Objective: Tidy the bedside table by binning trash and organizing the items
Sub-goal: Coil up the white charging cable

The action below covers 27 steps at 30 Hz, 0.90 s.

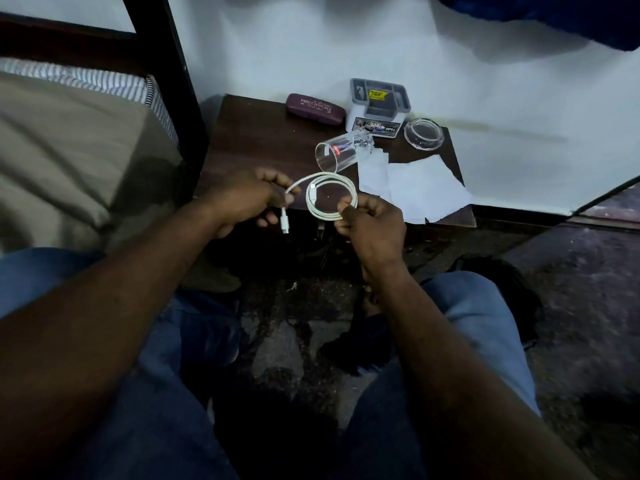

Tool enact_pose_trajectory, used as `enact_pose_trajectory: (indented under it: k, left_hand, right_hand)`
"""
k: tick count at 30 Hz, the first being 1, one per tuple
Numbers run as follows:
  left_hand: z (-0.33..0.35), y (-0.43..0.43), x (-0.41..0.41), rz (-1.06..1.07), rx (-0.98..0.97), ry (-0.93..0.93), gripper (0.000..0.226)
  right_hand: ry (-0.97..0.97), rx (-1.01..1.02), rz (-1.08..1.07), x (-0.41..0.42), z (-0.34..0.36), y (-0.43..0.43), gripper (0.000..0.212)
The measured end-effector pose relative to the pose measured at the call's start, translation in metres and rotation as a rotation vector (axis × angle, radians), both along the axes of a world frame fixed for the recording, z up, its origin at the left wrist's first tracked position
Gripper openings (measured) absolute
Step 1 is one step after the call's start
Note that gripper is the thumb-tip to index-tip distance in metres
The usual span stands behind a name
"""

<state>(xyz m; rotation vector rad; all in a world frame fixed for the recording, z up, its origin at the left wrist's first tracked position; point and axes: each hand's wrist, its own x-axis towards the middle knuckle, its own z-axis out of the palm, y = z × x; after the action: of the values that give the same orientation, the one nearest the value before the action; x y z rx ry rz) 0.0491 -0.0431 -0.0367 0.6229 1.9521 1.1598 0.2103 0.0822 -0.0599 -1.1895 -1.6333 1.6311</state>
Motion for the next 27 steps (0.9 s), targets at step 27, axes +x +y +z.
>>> enact_pose_trajectory:
  k: [27]
  left_hand:
    - [-0.018, 0.015, 0.016, 0.153, 0.235, 0.443, 0.016]
  right_hand:
    - [0.003, 0.020, 0.160, -0.002, -0.005, -0.006, 0.010]
